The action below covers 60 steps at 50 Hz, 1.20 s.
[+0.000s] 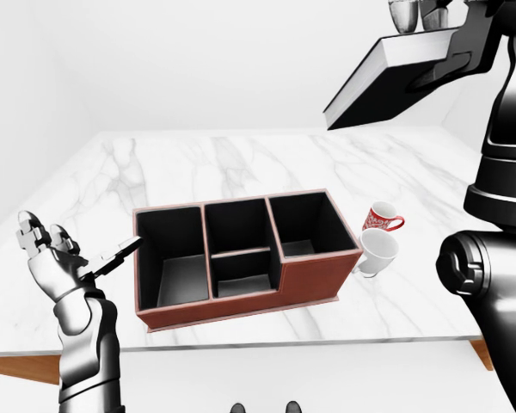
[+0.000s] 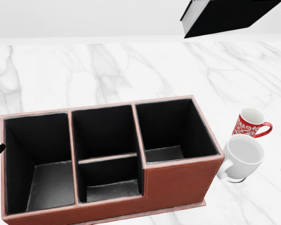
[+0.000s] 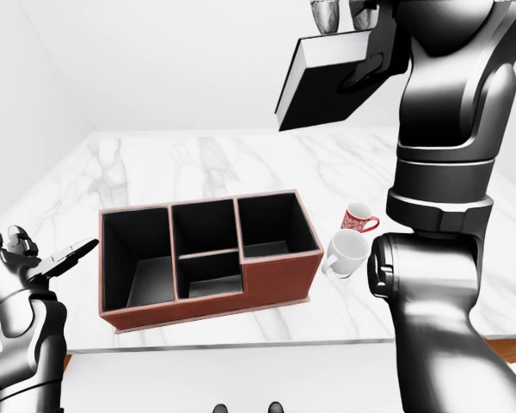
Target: Pick up the book and place it in the right compartment of the caddy.
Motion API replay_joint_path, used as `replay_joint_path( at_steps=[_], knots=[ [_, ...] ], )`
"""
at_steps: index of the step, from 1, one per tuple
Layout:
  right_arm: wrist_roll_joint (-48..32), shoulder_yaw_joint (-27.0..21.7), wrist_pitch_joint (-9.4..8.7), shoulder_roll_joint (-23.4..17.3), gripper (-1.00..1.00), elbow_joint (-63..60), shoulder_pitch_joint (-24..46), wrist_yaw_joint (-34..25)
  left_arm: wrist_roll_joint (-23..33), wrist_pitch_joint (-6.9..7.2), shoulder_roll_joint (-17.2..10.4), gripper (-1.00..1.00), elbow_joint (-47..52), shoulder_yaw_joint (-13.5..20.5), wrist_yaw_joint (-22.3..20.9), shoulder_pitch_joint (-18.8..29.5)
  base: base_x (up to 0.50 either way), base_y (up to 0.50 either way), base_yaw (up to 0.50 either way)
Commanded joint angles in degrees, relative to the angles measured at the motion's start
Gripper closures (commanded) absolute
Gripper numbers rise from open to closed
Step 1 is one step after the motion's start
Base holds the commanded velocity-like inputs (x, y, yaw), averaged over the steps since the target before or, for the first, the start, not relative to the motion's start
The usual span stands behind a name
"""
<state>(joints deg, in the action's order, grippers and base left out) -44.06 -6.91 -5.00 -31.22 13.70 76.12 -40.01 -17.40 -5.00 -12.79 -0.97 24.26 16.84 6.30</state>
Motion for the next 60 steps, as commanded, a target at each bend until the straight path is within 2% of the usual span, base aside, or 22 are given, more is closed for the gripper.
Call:
replay_joint_path(
  at_steps=[1, 11, 20, 30, 60],
  knots=[
    [0.8, 2.6, 0.0, 4.5, 1.0, 11.4, 6.7, 0.0, 0.0, 0.0, 0.1, -1.0, 0.3, -0.1, 0.0, -0.1, 0.0, 0.0, 0.0],
    [-1.7, 4.2, 0.0, 8.9, 1.0, 9.5, -0.4, 0.0, 0.0, 0.0, 0.2, -1.0, 0.6, 0.0, 0.0, -0.3, 0.0, 0.0, 0.0],
    [-4.9, 4.4, 0.0, 8.5, 1.0, 10.8, -2.9, 0.0, -0.1, 0.0, 0.1, -1.0, 0.1, 0.1, 0.0, 0.0, 0.0, 0.0, 0.0],
    [-7.5, 4.8, 0.0, 10.0, 1.0, 3.0, -11.4, 0.0, 0.1, 0.0, 0.2, -1.0, -0.2, -0.1, 0.0, 0.0, 0.0, 0.0, 0.0],
    [-9.7, 5.8, 0.0, 15.0, 1.0, 0.4, -18.2, 0.0, 0.4, 0.0, 0.2, -1.0, -0.8, -0.4, 0.0, 0.1, 0.0, 0.0, 0.0]
  ],
)
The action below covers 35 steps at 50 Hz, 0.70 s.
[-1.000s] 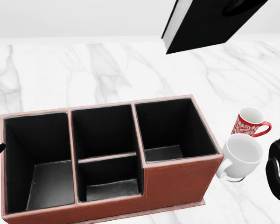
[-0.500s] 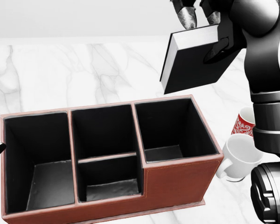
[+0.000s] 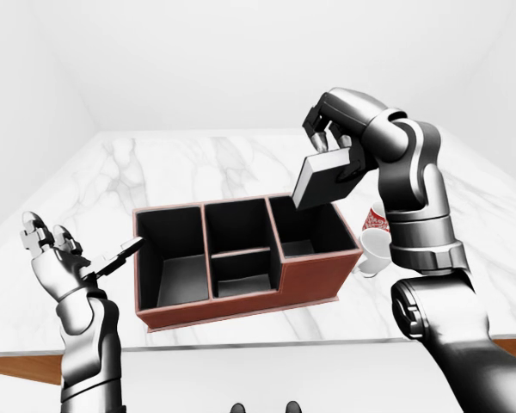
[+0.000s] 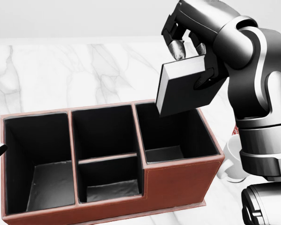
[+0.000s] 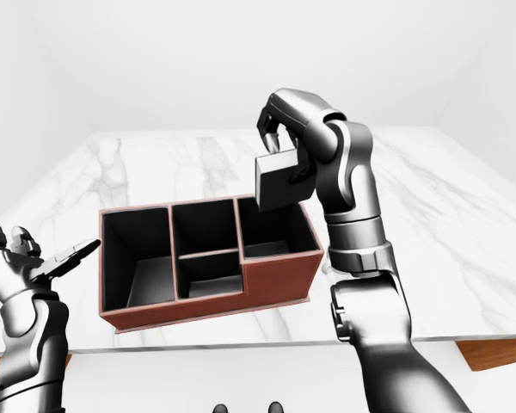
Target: Pick up the book and place it in the right compartment of the caddy.
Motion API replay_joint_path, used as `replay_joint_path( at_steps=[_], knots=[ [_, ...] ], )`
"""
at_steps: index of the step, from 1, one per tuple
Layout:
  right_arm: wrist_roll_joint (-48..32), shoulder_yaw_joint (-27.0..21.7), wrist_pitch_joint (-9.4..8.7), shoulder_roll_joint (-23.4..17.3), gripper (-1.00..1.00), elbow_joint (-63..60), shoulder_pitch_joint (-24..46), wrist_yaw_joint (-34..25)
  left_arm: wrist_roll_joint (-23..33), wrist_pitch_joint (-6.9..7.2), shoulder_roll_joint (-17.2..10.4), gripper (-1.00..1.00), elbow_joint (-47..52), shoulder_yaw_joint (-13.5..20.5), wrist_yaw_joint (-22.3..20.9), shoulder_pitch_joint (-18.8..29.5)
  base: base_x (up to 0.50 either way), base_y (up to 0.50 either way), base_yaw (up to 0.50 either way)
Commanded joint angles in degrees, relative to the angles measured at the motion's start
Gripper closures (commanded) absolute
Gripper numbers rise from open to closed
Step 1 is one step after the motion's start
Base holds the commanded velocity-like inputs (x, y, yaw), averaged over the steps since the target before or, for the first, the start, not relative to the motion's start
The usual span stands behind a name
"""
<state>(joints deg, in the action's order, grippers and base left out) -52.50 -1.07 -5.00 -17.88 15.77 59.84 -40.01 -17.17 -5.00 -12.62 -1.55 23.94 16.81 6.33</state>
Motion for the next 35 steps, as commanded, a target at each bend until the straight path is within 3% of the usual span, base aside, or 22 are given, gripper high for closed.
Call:
replay_joint_path(
  at_steps=[1, 35],
  knots=[
    [-1.2, 0.0, 0.0, 1.9, 1.0, -1.3, -1.7, 0.0, 0.1, 0.0, 0.0, -1.0, -0.3, -0.1, 0.0, 0.1, 0.0, 0.0, 0.0],
    [-2.4, 0.9, 0.0, 4.4, 1.0, -2.5, -6.4, 0.0, 0.0, 0.0, -0.1, -1.0, -0.3, 0.0, 0.0, -0.1, 0.0, 0.0, 0.0]
  ],
)
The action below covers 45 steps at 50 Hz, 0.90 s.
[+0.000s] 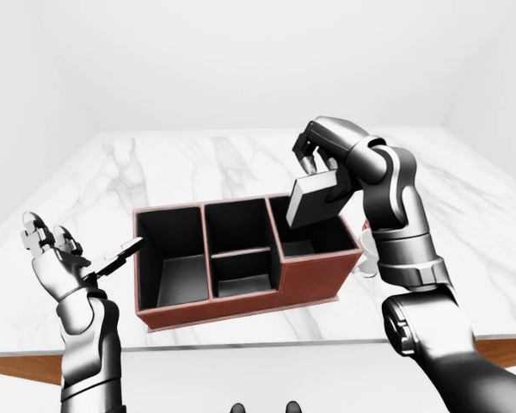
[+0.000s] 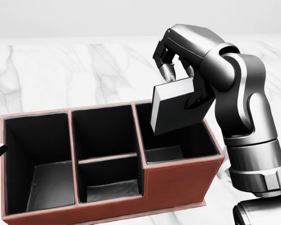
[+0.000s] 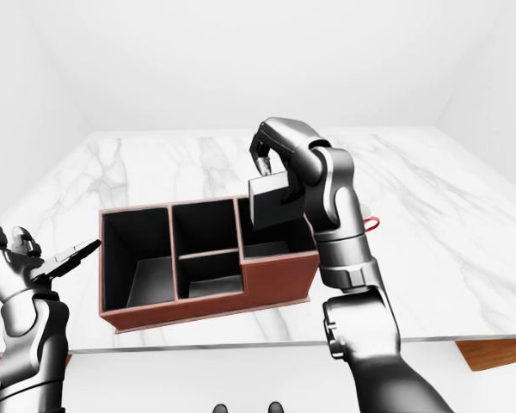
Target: Pick up the book and place it in the right compartment of the caddy.
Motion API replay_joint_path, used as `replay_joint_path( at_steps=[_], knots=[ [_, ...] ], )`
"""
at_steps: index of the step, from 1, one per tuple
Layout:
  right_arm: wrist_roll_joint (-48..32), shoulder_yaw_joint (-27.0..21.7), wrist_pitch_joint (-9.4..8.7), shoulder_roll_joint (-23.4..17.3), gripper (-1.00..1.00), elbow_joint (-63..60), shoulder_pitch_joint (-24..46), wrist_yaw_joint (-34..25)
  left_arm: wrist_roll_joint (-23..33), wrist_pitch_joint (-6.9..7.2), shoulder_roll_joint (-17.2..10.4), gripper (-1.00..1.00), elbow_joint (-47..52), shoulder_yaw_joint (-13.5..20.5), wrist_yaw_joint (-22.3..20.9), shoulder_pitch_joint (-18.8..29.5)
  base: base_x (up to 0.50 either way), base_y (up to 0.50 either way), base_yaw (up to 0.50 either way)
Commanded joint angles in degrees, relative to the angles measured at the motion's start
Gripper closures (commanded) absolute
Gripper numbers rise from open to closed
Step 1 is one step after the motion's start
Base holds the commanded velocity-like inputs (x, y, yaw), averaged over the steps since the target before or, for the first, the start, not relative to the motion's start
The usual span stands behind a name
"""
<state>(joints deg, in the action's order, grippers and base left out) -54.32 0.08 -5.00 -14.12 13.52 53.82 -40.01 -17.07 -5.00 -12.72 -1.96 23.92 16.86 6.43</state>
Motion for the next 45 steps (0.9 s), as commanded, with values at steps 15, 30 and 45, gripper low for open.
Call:
replay_joint_path(
  at_steps=[15, 30, 45],
  knots=[
    [-0.3, 0.0, 0.0, 1.1, 1.0, 2.1, -1.9, 0.0, -0.1, 0.0, 0.0, -1.0, -0.2, 0.1, -0.1, -0.1, 0.0, 0.0, 0.0],
    [0.6, 0.1, 0.0, 1.4, 1.0, 5.2, -2.3, 0.0, 0.1, 0.0, 0.1, -1.0, -0.4, -0.1, -0.1, -0.1, 0.0, 0.0, 0.0],
    [2.8, -0.1, 0.0, 1.6, 1.0, 11.9, -2.0, 0.0, 0.1, 0.0, 0.1, -1.0, 0.1, -0.1, 0.0, 0.0, 0.0, 0.0, 0.0]
  ],
)
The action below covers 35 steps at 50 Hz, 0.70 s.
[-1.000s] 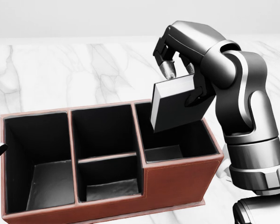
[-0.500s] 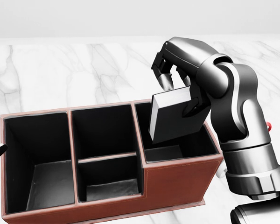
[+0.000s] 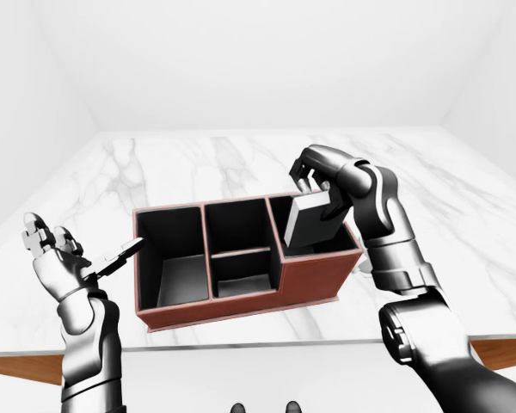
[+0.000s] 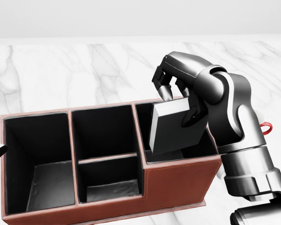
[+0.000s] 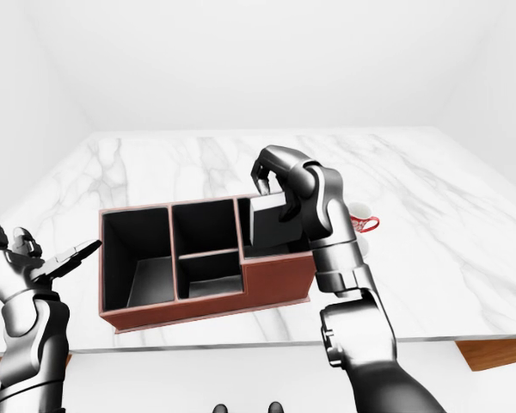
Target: Pick up the book and place it in the right compartment of the caddy.
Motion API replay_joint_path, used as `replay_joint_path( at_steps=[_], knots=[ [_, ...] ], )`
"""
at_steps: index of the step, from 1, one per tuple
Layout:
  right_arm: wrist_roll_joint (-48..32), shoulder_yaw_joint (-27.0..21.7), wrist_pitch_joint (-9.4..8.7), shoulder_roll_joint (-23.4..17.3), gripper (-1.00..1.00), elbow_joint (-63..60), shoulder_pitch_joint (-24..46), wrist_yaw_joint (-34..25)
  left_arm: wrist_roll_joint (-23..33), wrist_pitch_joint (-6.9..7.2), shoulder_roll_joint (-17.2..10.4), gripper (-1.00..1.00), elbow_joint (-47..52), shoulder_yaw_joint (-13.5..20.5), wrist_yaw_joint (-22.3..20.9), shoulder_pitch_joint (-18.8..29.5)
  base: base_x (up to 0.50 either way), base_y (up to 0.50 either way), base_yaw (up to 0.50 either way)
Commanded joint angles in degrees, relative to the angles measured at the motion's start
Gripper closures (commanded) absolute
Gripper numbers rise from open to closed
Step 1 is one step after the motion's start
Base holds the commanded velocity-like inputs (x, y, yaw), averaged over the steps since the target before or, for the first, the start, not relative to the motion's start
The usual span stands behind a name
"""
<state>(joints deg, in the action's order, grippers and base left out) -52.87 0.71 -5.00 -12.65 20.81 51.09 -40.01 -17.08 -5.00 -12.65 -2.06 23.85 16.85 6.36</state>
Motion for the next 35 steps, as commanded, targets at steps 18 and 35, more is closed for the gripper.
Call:
replay_joint_path(
  at_steps=[18, 35],
  knots=[
    [2.7, -0.3, 0.0, -0.2, 1.0, 6.8, 0.5, 0.0, 0.0, 0.0, 0.0, -1.0, -0.4, -0.1, 0.0, 0.1, 0.0, 0.0, 0.0],
    [3.0, -0.3, 0.0, -0.1, -1.0, 6.8, 0.5, 0.0, 0.0, 0.0, 0.0, -1.0, -0.5, -0.2, 0.0, 0.1, 0.0, 0.0, 0.0]
  ],
)
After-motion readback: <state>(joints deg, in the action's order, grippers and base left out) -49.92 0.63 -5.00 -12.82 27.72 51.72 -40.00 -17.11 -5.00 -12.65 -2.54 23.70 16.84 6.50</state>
